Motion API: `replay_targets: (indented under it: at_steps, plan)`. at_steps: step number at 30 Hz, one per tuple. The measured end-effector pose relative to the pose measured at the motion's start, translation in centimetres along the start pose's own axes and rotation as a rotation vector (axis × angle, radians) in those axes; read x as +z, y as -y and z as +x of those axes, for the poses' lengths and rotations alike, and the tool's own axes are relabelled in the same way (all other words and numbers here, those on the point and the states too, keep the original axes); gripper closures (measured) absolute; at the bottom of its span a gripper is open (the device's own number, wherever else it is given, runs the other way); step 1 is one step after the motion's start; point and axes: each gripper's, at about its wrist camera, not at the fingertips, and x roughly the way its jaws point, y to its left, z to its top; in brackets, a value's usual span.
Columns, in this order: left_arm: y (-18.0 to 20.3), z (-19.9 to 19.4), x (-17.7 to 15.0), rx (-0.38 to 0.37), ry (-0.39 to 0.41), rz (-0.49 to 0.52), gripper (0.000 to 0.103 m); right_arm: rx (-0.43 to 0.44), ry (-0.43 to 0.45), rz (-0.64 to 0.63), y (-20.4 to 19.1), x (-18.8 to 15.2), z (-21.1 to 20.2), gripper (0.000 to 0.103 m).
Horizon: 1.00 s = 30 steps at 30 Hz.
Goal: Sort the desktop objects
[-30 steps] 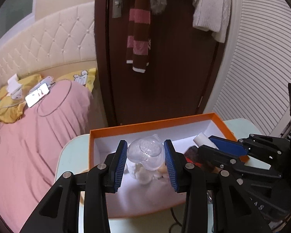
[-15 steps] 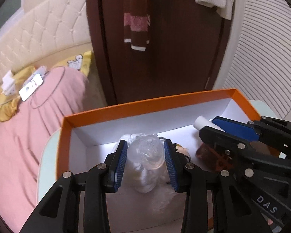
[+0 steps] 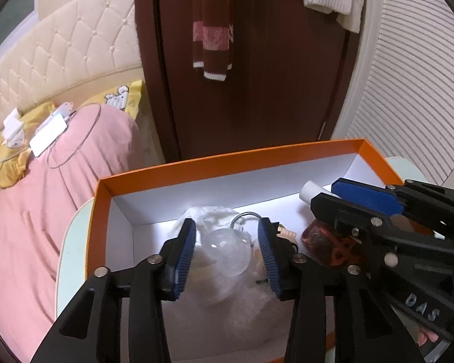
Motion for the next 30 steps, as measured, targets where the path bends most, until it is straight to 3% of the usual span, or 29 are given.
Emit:
replay_targets:
  at_steps: [3, 5, 6, 7, 9, 13, 19, 24, 30]
  plan:
    - [-0.7, -1.9, -0.1, 0.009, 0.055, -0.021, 0.05, -0.012, 0.019, 0.02, 0.4, 0.1, -0.7, 0.073]
    - [-1.2, -3.2, -0.2, 0.015, 0.091, -0.035, 0.029, -0.03, 0.063, 0.026, 0.7, 0.2, -1.8, 0.058]
    - [-1.4, -3.8, -0.2, 0.019, 0.11, -0.042, 0.013, -0.038, 0.094, 0.033, 0.9, 0.2, -2.5, 0.046]
    - [-1.7, -4.4, -0.3, 0.022, 0.128, -0.049, 0.011, -0.046, 0.126, 0.04, 1.1, 0.2, -3.3, 0.029]
    - [-2.3, -5.7, -0.5, 0.027, 0.147, -0.068, 0.011, -0.023, 0.215, 0.084, 1.8, -0.1, -5.2, 0.02]
    - [-3.3, -7.3, -1.7, 0.02, 0.143, -0.102, 0.011, 0.018, 0.226, 0.11, 2.2, -0.3, -6.9, 0.02]
    - [-2.8, -7.8, -5.2, 0.038, 0.035, -0.12, 0.011, 0.058, 0.171, 0.069, 0.9, -2.3, -8.5, 0.02]
    - [-2.2, -7.3, -8.7, 0.033, -0.04, -0.151, 0.011, 0.01, 0.11, -0.009, -0.8, -5.8, -9.3, 0.02]
    - [-2.2, -5.8, -11.3, 0.112, -0.067, -0.168, 0.01, -0.041, -0.021, -0.004, -0.6, -10.1, -8.2, 0.02]
